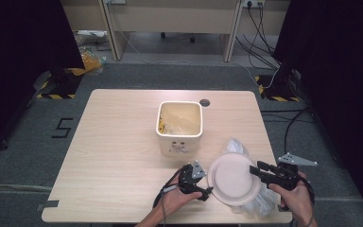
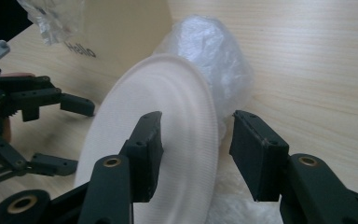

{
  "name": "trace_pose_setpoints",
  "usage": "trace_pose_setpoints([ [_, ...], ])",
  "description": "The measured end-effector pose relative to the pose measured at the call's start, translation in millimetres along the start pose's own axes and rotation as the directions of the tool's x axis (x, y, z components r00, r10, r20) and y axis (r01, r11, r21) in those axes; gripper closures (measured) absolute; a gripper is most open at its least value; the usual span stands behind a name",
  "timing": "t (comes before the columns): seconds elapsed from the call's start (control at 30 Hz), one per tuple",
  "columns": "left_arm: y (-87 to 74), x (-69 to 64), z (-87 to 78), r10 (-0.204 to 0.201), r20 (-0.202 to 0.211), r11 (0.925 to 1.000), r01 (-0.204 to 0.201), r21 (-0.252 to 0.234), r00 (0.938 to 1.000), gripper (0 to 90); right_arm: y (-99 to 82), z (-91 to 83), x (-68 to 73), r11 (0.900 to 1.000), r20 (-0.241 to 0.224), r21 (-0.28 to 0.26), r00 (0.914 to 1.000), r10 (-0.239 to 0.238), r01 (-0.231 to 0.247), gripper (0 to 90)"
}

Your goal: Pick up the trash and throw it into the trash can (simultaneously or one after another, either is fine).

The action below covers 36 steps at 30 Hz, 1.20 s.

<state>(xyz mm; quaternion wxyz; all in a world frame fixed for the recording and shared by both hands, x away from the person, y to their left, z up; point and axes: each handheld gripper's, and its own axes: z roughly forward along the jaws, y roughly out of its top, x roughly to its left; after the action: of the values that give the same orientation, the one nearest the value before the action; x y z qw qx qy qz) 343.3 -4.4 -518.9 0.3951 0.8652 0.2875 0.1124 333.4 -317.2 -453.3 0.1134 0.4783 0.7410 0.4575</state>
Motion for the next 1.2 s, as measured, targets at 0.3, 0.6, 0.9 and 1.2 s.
trace_pose_setpoints([
  [0.3,1.1,-3.1,2.0,0.006,-0.027,1.0,-0.005,0.003,0.9996,14.3,2.1,3.5,9.2,0.9999,-0.045,0.009,0.9989,-0.012,0.013,53.4],
  [0.6,0.7,-4.4,1.7,0.001,-0.033,1.0,-0.001,0.001,0.9994,14.4,2.8,7.1,14.1,1.0,-0.065,0.005,0.9978,0.007,-0.007,56.5],
  [0.9,-3.2,-5.3,-2.6,0.011,-0.011,0.9999,-0.011,-0.001,0.9999,15.4,10.2,2.5,24.1,0.9981,-0.144,-0.06,0.9896,0.002,-0.011,65.8],
  [1.2,-30.5,11.4,-34.6,0.001,-0.05,1.0,-0.001,-0.001,0.9987,16.0,15.0,3.7,31.2,0.9962,-0.198,-0.085,0.9801,0.003,-0.02,69.7],
])
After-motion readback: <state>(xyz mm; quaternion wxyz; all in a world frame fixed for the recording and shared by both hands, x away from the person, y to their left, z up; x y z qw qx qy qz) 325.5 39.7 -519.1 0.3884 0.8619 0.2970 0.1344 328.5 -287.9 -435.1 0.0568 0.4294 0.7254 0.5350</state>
